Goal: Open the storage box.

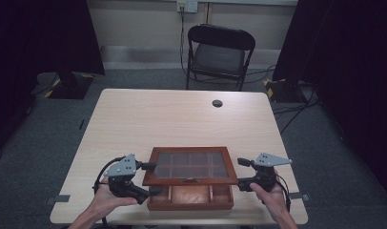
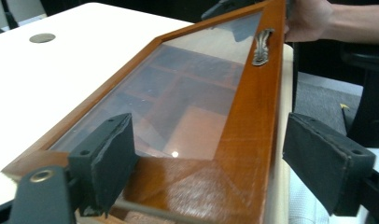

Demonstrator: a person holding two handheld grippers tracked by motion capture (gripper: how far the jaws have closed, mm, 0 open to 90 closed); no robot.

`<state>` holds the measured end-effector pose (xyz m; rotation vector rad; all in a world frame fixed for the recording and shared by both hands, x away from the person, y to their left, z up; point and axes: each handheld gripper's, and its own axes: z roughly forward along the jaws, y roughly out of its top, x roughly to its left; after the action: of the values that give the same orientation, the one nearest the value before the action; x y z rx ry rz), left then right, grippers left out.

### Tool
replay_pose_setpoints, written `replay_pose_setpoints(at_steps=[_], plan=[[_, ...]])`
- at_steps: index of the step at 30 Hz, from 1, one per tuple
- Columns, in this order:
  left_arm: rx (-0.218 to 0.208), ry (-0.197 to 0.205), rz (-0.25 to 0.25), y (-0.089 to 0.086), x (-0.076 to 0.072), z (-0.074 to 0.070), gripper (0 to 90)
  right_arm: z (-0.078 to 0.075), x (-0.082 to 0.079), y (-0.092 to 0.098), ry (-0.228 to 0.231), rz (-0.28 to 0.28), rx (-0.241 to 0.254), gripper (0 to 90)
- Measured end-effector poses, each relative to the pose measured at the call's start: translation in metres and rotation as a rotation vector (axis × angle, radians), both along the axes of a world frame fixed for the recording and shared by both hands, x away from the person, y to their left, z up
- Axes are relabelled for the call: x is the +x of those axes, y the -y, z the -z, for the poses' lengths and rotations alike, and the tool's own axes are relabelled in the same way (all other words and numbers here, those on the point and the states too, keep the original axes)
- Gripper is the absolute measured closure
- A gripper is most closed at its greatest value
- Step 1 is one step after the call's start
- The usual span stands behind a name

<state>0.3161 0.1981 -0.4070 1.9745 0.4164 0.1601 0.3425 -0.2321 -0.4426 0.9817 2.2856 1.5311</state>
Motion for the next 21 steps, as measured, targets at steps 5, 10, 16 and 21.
replay_pose_setpoints(at_steps=[5,10,16,21], plan=[[-0.017,-0.019,-0.019,-0.005,0.004,0.000,16.0,-0.002,0.001,-0.003,-0.003,-0.008,0.013,18.5],[-0.020,-0.005,-0.018,-0.006,0.005,-0.001,15.6,-0.005,0.002,-0.006,0.003,-0.014,0.015,18.6],[-0.024,0.008,-0.049,-0.008,0.007,-0.003,15.4,-0.014,0.005,-0.006,0.015,-0.026,0.015,20.7],[-0.028,-0.007,-0.077,-0.009,0.014,-0.001,15.6,-0.017,0.005,-0.006,0.017,-0.022,0.020,23.0]])
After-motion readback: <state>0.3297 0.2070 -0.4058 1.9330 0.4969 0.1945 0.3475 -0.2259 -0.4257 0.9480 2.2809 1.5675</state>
